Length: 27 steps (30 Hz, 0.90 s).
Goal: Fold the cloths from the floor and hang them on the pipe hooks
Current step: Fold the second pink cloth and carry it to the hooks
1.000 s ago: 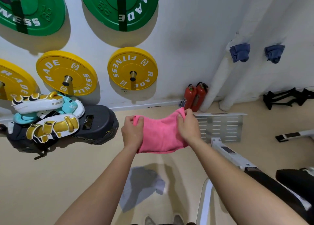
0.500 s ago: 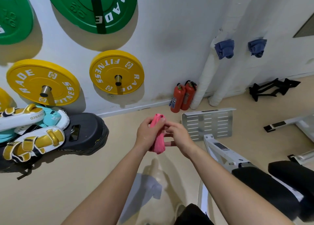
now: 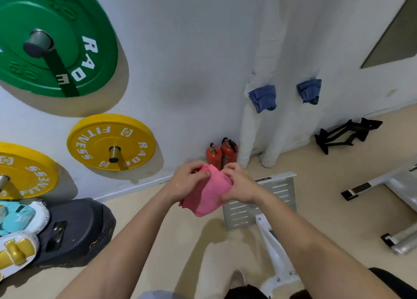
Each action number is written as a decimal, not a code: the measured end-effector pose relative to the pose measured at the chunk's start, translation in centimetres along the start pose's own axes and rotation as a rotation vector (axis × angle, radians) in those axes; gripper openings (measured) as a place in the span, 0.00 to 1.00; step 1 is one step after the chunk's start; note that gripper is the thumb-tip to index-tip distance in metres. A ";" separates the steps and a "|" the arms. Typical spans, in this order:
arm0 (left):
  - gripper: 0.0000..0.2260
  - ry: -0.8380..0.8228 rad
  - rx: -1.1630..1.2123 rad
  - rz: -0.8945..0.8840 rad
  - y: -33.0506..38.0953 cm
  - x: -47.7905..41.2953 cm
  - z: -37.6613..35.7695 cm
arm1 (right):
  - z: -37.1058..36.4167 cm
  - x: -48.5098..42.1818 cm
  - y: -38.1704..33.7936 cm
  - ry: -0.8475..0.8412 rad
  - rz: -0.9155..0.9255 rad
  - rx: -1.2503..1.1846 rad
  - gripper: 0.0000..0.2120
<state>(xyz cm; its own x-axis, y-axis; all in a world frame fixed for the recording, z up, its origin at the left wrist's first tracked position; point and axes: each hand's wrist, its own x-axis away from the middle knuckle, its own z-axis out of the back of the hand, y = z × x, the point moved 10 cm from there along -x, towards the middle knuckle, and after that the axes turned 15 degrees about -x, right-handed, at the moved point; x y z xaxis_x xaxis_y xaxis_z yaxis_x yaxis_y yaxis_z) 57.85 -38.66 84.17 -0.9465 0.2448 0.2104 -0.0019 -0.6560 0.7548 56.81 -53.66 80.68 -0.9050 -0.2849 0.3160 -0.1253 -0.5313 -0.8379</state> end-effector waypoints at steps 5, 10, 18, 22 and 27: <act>0.09 0.374 -0.248 -0.012 8.7 -8.6 2.3 | 12.6 -3.4 0.3 0.059 -0.034 -0.321 0.16; 0.11 0.527 -0.441 -0.010 17.6 -17.7 3.4 | 26.2 -6.1 -1.0 0.313 0.088 -0.691 0.15; 0.12 0.369 -0.049 -0.254 32.5 -32.6 3.3 | 45.1 -8.7 -3.2 0.953 0.217 -0.553 0.14; 0.11 0.354 0.059 -0.397 41.3 -37.2 3.5 | 53.9 -7.6 -5.9 1.172 0.284 -0.488 0.17; 0.15 0.335 0.172 -0.367 49.8 -43.6 2.1 | 65.8 -6.1 -8.2 1.318 0.345 -0.356 0.20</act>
<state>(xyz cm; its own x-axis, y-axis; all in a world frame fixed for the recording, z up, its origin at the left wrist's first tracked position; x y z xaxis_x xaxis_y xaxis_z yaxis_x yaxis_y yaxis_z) 99.68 -80.49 113.90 -0.9449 0.1761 -0.2760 -0.3263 -0.4360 0.8387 90.12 -100.04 114.95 -0.5970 0.6940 -0.4023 0.2628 -0.3046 -0.9155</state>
